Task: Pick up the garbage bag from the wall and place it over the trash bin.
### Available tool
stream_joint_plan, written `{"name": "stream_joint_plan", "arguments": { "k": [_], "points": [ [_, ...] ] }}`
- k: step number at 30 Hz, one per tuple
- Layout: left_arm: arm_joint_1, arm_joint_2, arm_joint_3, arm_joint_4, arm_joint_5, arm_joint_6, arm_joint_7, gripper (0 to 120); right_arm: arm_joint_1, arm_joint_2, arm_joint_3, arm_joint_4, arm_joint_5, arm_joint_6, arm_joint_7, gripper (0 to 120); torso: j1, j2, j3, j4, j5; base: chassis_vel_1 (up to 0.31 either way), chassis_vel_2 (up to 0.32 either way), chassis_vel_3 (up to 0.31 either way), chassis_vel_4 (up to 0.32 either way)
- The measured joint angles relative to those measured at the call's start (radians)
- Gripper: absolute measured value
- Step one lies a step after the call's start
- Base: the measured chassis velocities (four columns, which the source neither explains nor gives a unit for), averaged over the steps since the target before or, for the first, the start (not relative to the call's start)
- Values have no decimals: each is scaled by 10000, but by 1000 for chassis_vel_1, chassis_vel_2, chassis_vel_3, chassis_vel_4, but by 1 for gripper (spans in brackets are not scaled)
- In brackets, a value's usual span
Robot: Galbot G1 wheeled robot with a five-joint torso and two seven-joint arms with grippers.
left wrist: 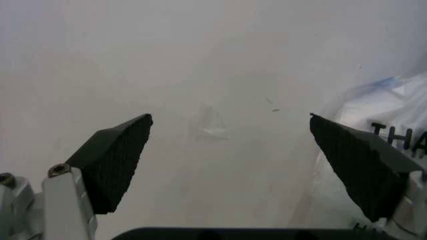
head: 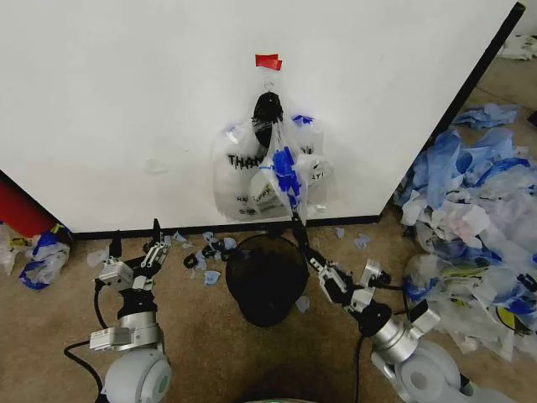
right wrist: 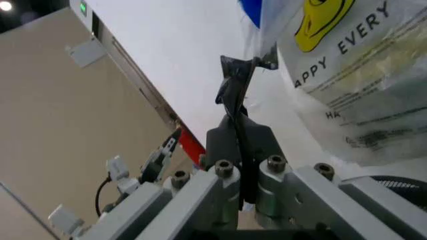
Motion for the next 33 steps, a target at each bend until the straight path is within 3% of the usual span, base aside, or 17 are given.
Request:
{"name": "stream_joint_plan", "arguments": {
  "k": [33],
  "points": [
    [-275, 94, 112, 160, -64, -5, -4, 94, -1307, -495, 391, 388, -1531, 487, -368, 0, 0, 0, 0, 0, 0, 0, 0, 0, 0]
  ]
}}
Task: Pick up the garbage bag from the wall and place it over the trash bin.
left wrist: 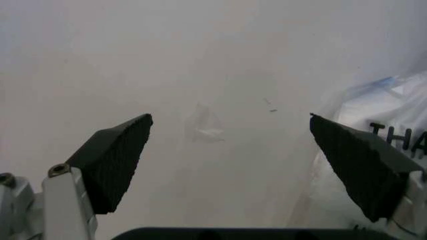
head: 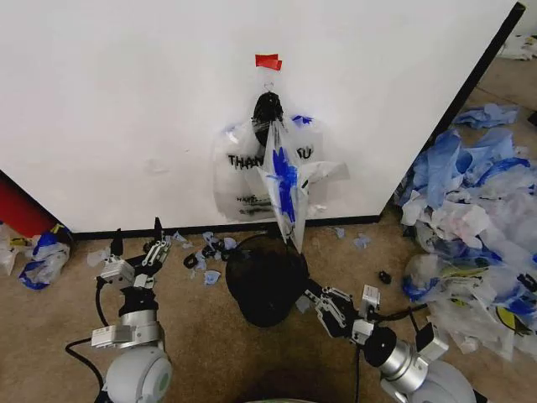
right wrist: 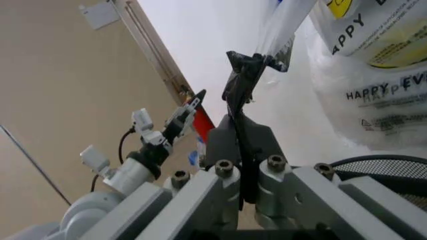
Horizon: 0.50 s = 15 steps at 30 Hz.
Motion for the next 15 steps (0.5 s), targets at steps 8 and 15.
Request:
{"name": "stream_joint_plan", "arguments": {
  "k": [8, 15],
  "points": [
    [-110, 63, 45, 70, -75, 15, -8, 94, -466, -20, 290, 3, -165, 80, -141, 0, 0, 0, 0, 0, 0, 0, 0, 0, 0],
    [-214, 52, 121, 171, -86, 16, -11, 94, -1011, -58, 522, 75, -330, 175, -336, 0, 0, 0, 0, 0, 1, 0, 0, 0, 0]
  ]
}}
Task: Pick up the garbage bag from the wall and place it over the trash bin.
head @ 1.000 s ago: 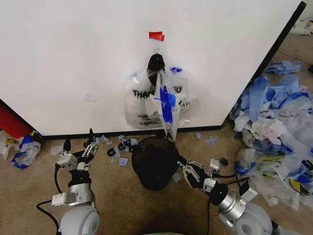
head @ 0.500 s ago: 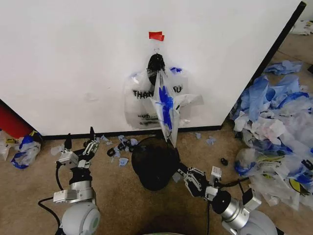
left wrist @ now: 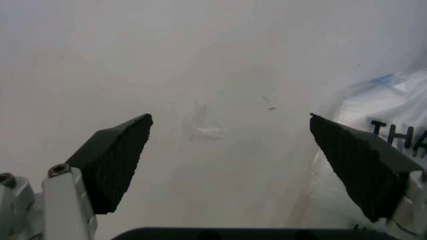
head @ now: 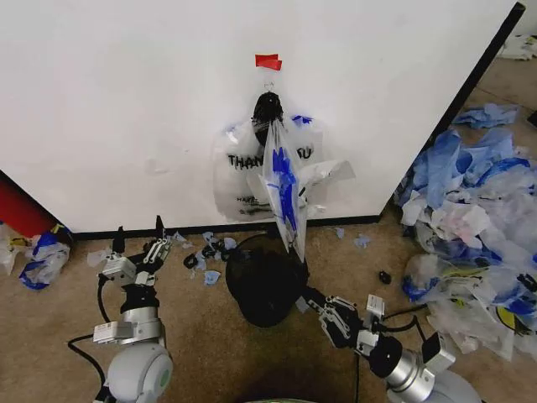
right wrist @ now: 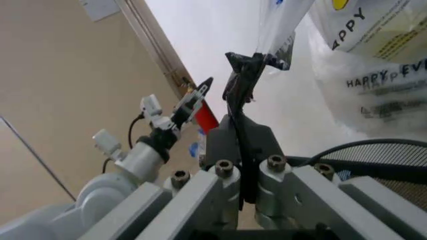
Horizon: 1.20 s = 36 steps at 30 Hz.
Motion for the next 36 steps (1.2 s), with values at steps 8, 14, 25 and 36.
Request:
{"name": "stream_joint_plan", "arguments": {
  "k": [8, 14, 25, 36],
  "points": [
    [-144, -45, 88, 148, -1, 0, -1, 94, -512, 14, -18, 41, -420, 149, -154, 0, 0, 0, 0, 0, 0, 0, 0, 0, 0],
    [-181, -95, 114, 213, 7, -12, 2, 94, -1014, 28, -55, 5, -600, 241, -295, 0, 0, 0, -1, -3, -2, 0, 0, 0, 0],
    [-214, -132, 143, 303, 48, -46, 21, 94, 311, 351, -342, -364, -218, 202, -78, 0, 0, 0, 0, 0, -1, 0, 0, 0, 0],
    [-144, 123, 217, 22, -39, -99, 189, 94, 1848, 517, 18, -680, 850, -302, 514, 0, 0, 0, 0, 1, -1, 0, 0, 0, 0]
  ]
}}
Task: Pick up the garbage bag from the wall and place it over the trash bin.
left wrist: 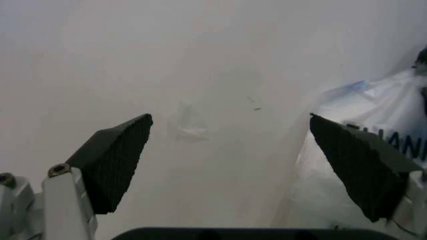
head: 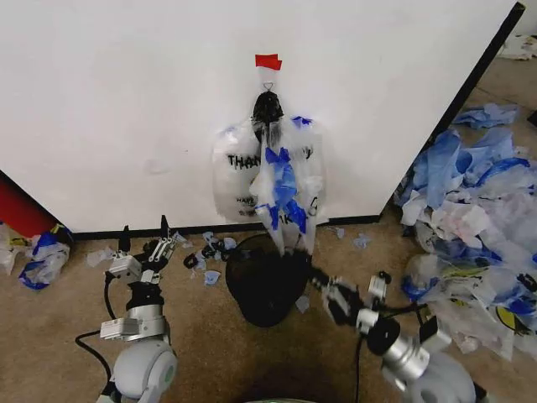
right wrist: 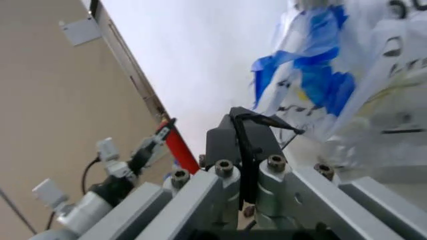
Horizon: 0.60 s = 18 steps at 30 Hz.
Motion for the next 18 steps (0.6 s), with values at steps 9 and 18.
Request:
{"name": "stream_joint_plan", "arguments": {
  "k": [9, 18],
  "points": [
    [-374, 1018, 603, -477, -679, -69, 595, 93, -92, 317, -151, -361, -218, -27, -143, 0, 0, 0, 0, -3, -1, 0, 0, 0, 0],
    [-934, 3117, 2409, -1314, -1430, 177, 823, 91, 28, 795, -435, -828, -1269, 99, -140, 0, 0, 0, 0, 0, 1, 0, 0, 0, 0]
  ]
}}
